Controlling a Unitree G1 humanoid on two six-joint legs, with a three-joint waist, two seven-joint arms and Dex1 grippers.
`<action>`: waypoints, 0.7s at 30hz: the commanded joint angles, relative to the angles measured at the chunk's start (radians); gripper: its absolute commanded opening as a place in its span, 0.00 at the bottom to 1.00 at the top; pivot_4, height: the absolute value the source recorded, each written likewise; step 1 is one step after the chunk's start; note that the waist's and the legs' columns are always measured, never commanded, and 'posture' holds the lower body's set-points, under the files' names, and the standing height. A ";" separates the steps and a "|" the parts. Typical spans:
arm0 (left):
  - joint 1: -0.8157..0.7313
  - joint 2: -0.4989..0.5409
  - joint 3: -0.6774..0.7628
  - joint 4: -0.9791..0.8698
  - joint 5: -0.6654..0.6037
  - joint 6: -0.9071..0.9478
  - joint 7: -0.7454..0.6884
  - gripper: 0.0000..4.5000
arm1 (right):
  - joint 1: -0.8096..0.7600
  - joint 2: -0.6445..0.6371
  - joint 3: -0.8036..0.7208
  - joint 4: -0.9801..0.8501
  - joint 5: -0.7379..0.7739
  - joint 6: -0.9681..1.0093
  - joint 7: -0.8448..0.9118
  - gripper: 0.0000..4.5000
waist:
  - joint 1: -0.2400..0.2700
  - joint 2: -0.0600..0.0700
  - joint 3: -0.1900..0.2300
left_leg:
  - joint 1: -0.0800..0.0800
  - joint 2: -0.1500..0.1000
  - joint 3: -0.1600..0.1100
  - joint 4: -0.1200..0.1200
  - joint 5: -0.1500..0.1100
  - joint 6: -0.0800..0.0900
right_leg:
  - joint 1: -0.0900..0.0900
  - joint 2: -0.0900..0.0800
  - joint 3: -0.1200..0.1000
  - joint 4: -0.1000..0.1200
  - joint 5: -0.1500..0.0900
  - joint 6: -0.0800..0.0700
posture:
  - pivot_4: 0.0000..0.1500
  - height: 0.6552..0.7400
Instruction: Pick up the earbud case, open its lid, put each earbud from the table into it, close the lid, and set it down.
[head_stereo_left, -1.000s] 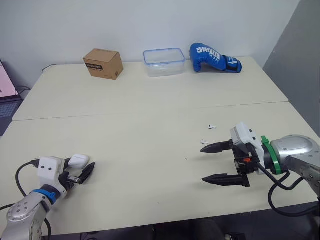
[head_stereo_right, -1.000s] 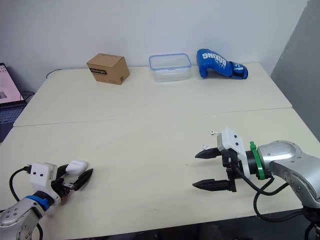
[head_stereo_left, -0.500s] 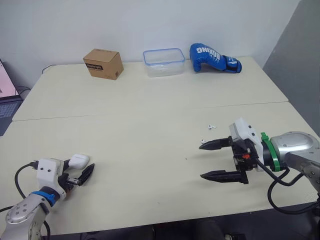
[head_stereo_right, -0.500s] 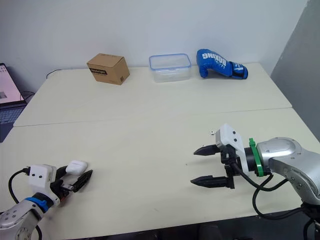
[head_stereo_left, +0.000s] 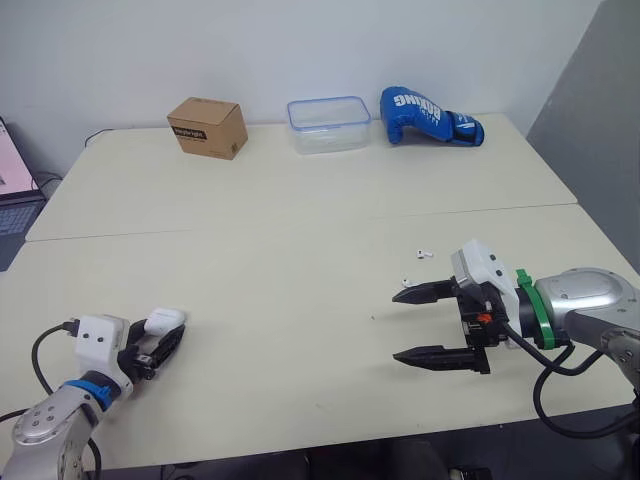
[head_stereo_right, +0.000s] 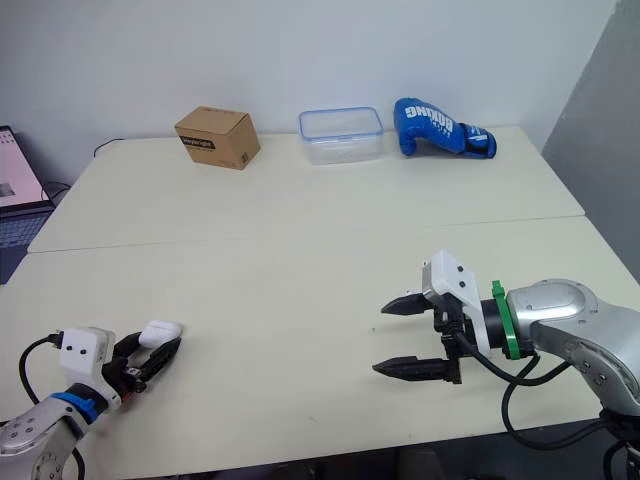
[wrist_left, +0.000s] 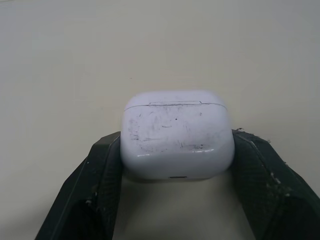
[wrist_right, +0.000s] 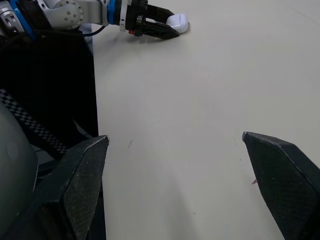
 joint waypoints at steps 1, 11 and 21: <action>-0.057 0.032 -0.030 -0.077 0.003 -0.021 -0.021 0.61 | -0.010 0.013 -0.032 0.010 0.037 0.018 -0.021 1.00 | 0.005 -0.001 0.000 | 0.000 0.000 0.000 0.000 0.000 0.000 | 0.000 0.000 0.000 0.000 0.000 0.000 | 1.00 1.00; -0.475 0.090 -0.303 -0.155 0.042 -0.088 -0.196 0.61 | -0.117 0.105 -0.109 0.173 0.154 0.128 -0.154 1.00 | 0.001 -0.001 0.001 | -0.001 0.000 0.000 0.000 0.000 -0.001 | -0.001 0.000 0.000 0.000 0.000 0.000 | 1.00 1.00; -0.755 0.017 -0.479 -0.020 0.066 -0.249 -0.376 0.61 | -0.260 0.290 -0.239 0.448 0.568 0.367 -0.615 1.00 | -0.006 -0.001 0.001 | -0.001 -0.001 0.000 0.000 0.002 -0.004 | -0.002 0.000 0.001 0.001 0.000 0.000 | 1.00 1.00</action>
